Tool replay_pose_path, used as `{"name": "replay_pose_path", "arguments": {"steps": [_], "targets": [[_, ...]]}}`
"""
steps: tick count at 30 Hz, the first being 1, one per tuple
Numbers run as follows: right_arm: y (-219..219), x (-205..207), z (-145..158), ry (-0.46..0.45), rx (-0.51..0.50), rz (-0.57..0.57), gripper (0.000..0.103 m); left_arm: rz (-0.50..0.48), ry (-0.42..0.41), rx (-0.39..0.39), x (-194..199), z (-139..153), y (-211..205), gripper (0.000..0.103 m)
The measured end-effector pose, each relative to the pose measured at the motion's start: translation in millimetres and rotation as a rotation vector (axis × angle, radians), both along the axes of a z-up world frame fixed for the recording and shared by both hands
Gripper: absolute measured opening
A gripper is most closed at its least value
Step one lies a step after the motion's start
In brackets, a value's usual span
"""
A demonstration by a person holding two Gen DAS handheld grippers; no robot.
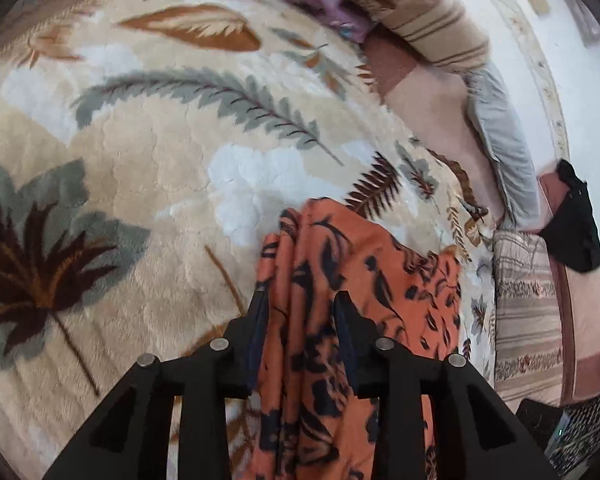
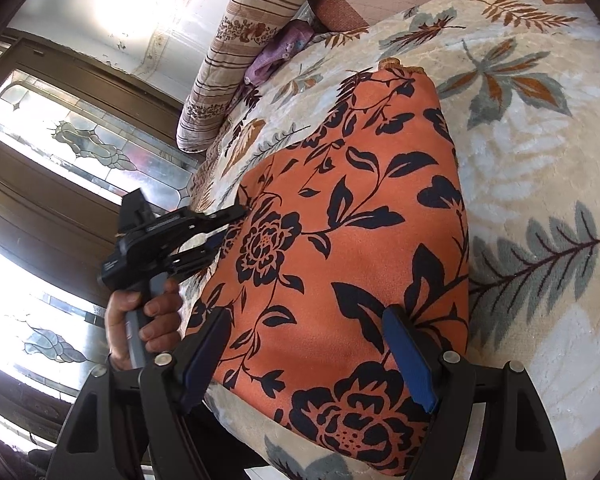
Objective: Fold small clothes
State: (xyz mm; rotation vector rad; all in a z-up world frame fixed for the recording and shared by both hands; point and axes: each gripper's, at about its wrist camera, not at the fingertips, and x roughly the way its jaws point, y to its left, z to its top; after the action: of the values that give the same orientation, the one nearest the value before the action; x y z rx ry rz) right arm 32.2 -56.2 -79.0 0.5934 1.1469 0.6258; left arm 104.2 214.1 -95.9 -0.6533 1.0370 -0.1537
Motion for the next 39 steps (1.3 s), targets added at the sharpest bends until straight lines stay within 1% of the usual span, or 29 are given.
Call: {"name": "replay_pose_path", "arguments": {"steps": [2, 4, 6, 8, 10, 11, 12, 13, 14, 15, 16, 18, 19, 20, 21, 22, 23, 24, 25, 27, 29, 31, 32, 34, 37, 39], "targets": [[0.5, -0.2, 0.2, 0.002, -0.003, -0.008, 0.081, -0.024, -0.039, 0.037, -13.0, 13.6, -8.0, 0.034], [2.0, -0.4, 1.0, 0.003, -0.011, -0.014, 0.081, -0.040, -0.083, 0.067, -34.1, 27.9, -17.7, 0.034], [2.9, -0.6, 1.3, 0.003, -0.015, -0.018, 0.081, -0.049, -0.102, 0.093, -51.6, 34.6, -29.8, 0.034], [3.3, -0.6, 1.3, 0.004, -0.016, -0.023, 0.081, -0.054, -0.082, 0.139, -66.1, 28.5, -41.7, 0.034], [3.9, -0.4, 2.0, 0.011, -0.019, -0.032, 0.081, -0.068, -0.019, 0.223, -72.8, 10.6, -52.8, 0.034], [3.9, 0.0, 2.9, 0.019, -0.022, -0.038, 0.081, -0.072, 0.032, 0.271, -75.1, -3.3, -56.6, 0.037], [4.4, 0.1, 4.4, 0.028, -0.026, -0.041, 0.081, -0.071, 0.025, 0.282, -78.5, -6.6, -58.4, 0.038], [4.6, -0.7, 7.6, 0.037, -0.034, -0.046, 0.081, -0.060, 0.010, 0.286, -83.2, -2.7, -58.1, 0.038], [3.4, -3.0, 13.0, 0.037, -0.039, -0.059, 0.081, -0.051, 0.005, 0.287, -87.1, 2.8, -58.0, 0.037], [1.3, -6.6, 19.4, 0.022, -0.032, -0.070, 0.081, -0.040, -0.018, 0.285, -93.3, 13.1, -58.7, 0.037], [-0.7, -11.5, 26.2, -0.003, -0.021, -0.072, 0.081, -0.037, -0.049, 0.287, -99.0, 20.8, -60.5, 0.039], [-3.0, -18.4, 32.8, -0.029, -0.035, -0.073, 0.081, -0.046, -0.111, 0.312, -112.1, 32.7, -68.3, 0.050], [-3.7, -19.9, 31.7, -0.026, -0.041, -0.072, 0.081, -0.064, -0.124, 0.326, -116.1, 32.1, -73.4, 0.058], [-4.6, -20.1, 27.3, -0.009, -0.044, -0.075, 0.081, -0.074, -0.119, 0.340, -116.7, 28.4, -76.5, 0.059], [-5.6, -19.1, 20.4, 0.021, -0.050, -0.081, 0.081, -0.082, -0.082, 0.365, -115.2, 18.1, -79.7, 0.059], [-5.8, -17.2, 10.1, 0.066, -0.056, -0.080, 0.081, -0.085, -0.026, 0.382, -112.2, 5.5, -82.3, 0.059], [-6.1, -16.4, 2.2, 0.096, -0.053, -0.077, 0.081, -0.083, 0.031, 0.375, -110.1, -8.9, -80.5, 0.059], [-7.4, -16.6, -0.5, 0.101, -0.045, -0.083, 0.081, -0.068, 0.032, 0.345, -112.0, -13.2, -77.4, 0.059], [-9.4, -17.9, 1.6, 0.103, -0.033, -0.093, 0.081, -0.046, 0.015, 0.329, -117.1, -11.0, -73.8, 0.059], [-11.5, -20.8, 9.2, 0.097, -0.025, -0.103, 0.081, -0.032, -0.025, 0.332, -125.2, -1.3, -71.9, 0.058], [-12.0, -21.5, 16.1, 0.069, -0.024, -0.103, 0.081, -0.029, -0.054, 0.355, -130.6, 1.6, -71.8, 0.058], [-10.7, -19.2, 11.2, 0.070, -0.039, -0.099, 0.081, -0.044, -0.015, 0.365, -128.4, -7.5, -71.7, 0.059], [-10.8, -18.5, 5.1, 0.089, -0.046, -0.100, 0.081, -0.044, -0.004, 0.351, -127.1, -10.0, -70.0, 0.059], [-11.0, -18.2, 0.5, 0.111, -0.042, -0.100, 0.081, -0.020, -0.018, 0.326, -130.4, -3.8, -65.7, 0.058], [-12.1, -14.7, 18.5, 0.062, -0.036, -0.095, 0.081, 0.011, -0.086, 0.317, -134.2, 17.8, -63.2, 0.059], [-15.0, -7.4, 29.4, 0.026, -0.029, -0.098, 0.081, -0.004, -0.106, 0.318, -129.3, 27.4, -66.4, 0.059]]}}
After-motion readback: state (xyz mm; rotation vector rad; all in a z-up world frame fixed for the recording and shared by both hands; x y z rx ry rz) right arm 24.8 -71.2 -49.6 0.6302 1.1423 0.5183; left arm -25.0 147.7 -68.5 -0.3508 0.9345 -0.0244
